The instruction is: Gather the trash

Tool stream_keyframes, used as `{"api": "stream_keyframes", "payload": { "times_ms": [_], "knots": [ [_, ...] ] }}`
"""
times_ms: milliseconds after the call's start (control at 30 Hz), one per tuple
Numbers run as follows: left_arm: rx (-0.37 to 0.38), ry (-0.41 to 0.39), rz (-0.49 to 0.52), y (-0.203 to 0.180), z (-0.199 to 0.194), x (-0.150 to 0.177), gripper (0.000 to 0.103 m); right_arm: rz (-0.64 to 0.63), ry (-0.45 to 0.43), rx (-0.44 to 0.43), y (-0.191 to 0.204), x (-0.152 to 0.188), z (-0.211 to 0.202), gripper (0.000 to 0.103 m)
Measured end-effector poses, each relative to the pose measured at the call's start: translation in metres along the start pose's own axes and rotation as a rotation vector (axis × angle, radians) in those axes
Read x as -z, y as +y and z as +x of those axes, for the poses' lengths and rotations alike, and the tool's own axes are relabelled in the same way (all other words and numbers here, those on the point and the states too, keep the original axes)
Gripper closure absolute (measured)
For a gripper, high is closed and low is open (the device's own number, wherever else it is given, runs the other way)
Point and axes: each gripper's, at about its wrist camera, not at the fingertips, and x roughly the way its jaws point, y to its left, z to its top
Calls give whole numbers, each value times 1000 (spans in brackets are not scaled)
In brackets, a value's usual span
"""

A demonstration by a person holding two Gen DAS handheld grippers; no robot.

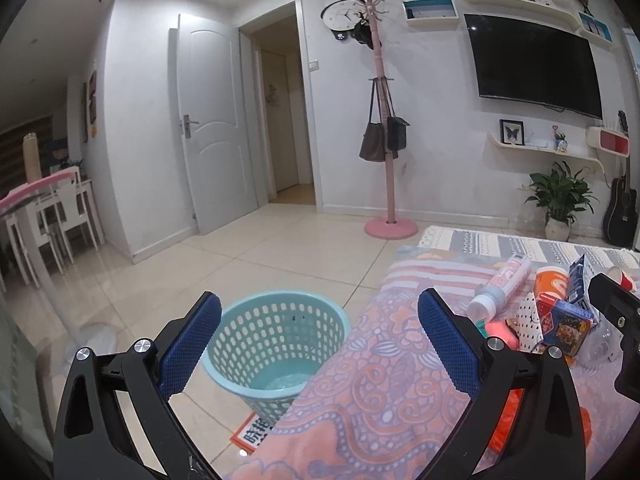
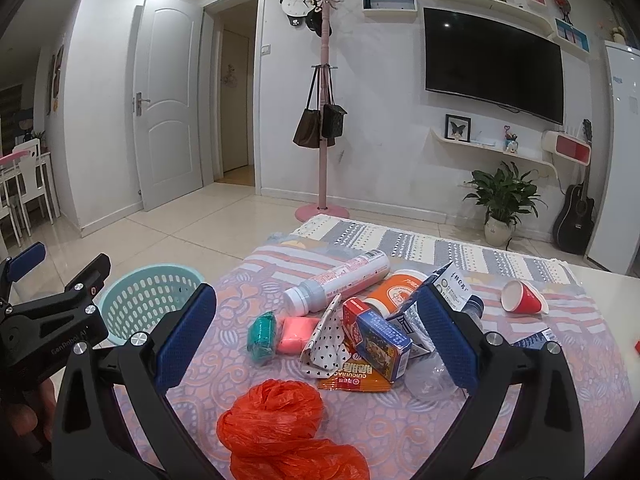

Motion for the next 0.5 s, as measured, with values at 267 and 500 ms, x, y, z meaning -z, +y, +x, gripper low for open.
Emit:
{"api": "stream_keyframes", "payload": {
  "times_ms": [267, 500],
  "knots": [
    [1, 14, -4, -1, 3, 1, 7, 1, 0, 0, 0, 1, 0, 8],
    [5, 31, -23, 2, 6, 2, 7, -10, -5, 19, 1, 2, 1, 8]
  ]
}}
